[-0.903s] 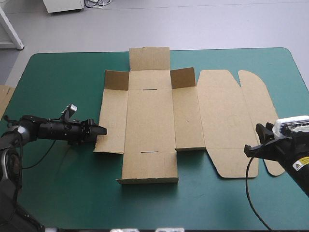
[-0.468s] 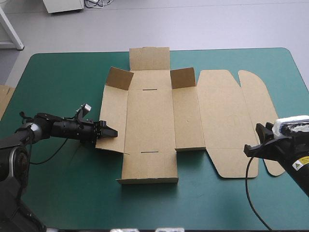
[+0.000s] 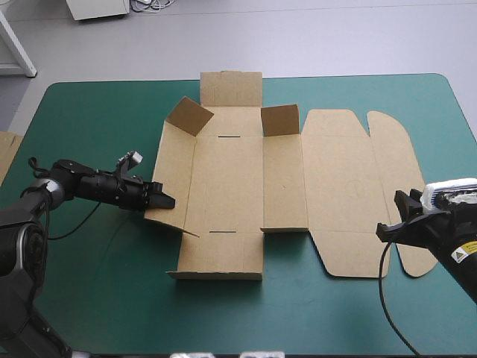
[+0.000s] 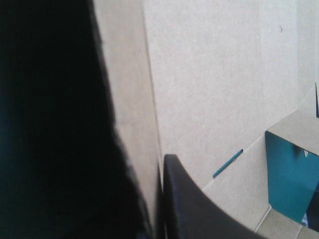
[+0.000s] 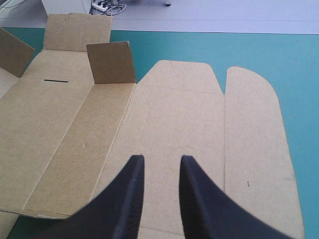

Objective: Fold the box

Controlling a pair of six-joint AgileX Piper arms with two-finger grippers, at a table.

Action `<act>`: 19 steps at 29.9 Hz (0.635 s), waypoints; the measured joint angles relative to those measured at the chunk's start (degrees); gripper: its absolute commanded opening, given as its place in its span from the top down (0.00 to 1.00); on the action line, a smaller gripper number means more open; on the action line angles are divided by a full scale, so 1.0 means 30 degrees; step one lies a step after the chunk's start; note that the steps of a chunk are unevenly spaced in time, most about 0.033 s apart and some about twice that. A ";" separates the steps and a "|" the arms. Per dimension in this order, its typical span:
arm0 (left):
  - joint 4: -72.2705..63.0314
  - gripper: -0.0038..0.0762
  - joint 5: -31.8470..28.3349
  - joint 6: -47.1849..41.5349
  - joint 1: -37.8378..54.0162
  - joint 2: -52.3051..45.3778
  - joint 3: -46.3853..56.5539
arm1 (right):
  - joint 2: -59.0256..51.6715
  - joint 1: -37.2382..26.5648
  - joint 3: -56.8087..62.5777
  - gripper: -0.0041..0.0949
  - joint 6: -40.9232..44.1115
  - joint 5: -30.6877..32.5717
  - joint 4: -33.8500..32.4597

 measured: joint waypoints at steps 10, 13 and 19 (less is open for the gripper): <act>0.3942 0.96 0.0609 -0.1217 -0.1462 0.0037 -0.4307 | 0.0000 0.0000 0.0000 0.72 -0.0149 -0.0098 0.0000; 0.5408 0.96 0.0879 -0.1874 -0.2415 0.0037 -0.5612 | 0.0000 0.0000 0.0000 0.72 -0.0149 -0.0281 0.0000; 0.7373 0.96 0.1801 -0.3146 -0.3653 0.0037 -0.8267 | 0.0000 0.0000 0.0000 0.72 -0.0227 -0.0584 -0.0017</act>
